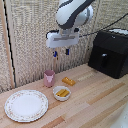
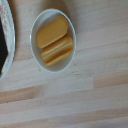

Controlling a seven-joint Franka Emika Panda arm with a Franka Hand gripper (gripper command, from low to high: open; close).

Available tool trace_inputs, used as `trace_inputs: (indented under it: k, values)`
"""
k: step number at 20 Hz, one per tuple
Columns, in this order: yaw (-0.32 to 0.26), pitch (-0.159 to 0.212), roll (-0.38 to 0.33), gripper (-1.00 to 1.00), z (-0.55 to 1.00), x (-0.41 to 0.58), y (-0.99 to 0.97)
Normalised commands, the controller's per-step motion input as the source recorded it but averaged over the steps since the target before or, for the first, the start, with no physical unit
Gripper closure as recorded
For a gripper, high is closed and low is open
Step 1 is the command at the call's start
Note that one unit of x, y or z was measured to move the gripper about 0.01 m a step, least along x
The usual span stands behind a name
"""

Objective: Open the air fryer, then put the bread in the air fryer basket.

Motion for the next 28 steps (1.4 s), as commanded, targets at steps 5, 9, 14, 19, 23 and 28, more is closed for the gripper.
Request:
trace_inputs:
  k: [5, 9, 14, 19, 23, 28]
  values:
    - [-0.375, -0.007, -0.095, -1.0, 0.01, 0.108, 0.0]
    - [-0.375, 0.0, -0.052, -1.0, 0.0, 0.083, 0.0]
    - [-0.367, -0.023, -0.093, -1.0, 0.01, 0.149, 0.0]
    - [-0.281, -0.026, -0.26, -1.0, 0.0, 0.187, -0.02]
    - [-0.209, 0.0, -0.366, -1.0, 0.0, 0.094, -0.05]
    - [-0.181, -0.006, -0.375, -1.0, 0.0, 0.024, -0.05]
